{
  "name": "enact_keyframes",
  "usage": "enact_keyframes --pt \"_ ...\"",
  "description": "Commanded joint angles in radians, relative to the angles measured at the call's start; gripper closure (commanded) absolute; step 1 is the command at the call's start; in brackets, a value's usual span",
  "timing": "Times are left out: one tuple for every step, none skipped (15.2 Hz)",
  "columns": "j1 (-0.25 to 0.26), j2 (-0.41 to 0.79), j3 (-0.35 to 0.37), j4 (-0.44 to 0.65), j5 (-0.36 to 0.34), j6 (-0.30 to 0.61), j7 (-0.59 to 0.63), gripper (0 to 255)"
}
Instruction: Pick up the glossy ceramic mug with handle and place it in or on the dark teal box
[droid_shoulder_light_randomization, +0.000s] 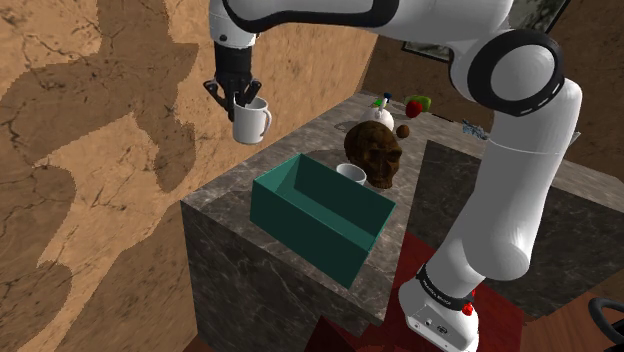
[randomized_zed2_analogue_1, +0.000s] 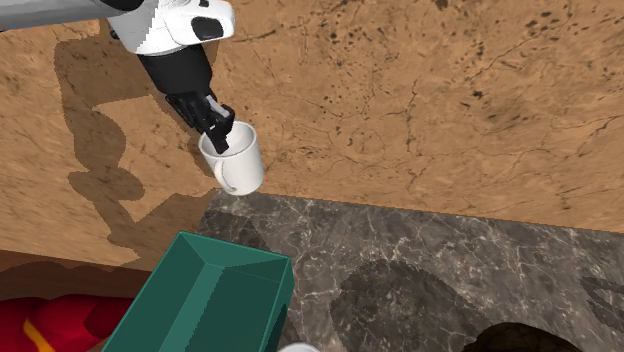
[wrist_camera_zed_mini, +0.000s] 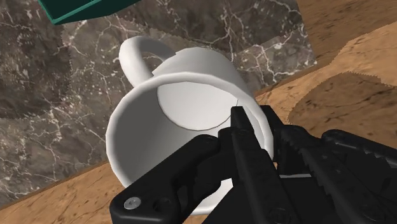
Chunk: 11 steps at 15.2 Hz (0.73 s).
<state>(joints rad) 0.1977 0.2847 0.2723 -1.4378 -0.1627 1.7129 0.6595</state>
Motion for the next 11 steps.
enact_keyframes --pt "0.003 0.004 0.001 0.033 -0.001 -0.029 -0.002 255" --pt "0.004 0.006 0.001 0.049 -0.001 -0.043 -0.003 255" --pt "0.005 0.009 0.001 0.066 -0.002 -0.058 -0.004 255" --pt "0.006 0.012 0.001 0.083 -0.002 -0.072 -0.005 255" --pt "0.008 0.015 0.001 0.101 -0.003 -0.087 -0.006 255" --pt "0.0 -0.035 0.004 0.034 0.01 -0.069 -0.006 255" --pt "-0.007 -0.084 0.006 -0.028 0.022 -0.053 -0.007 255" --pt "-0.013 -0.13 0.007 -0.086 0.034 -0.04 -0.008 255" --pt "-0.017 -0.176 0.008 -0.141 0.046 -0.029 -0.011 255" --pt "-0.021 -0.22 0.008 -0.192 0.059 -0.019 -0.013 255" --pt "-0.023 -0.264 0.008 -0.242 0.071 -0.012 -0.016 255"
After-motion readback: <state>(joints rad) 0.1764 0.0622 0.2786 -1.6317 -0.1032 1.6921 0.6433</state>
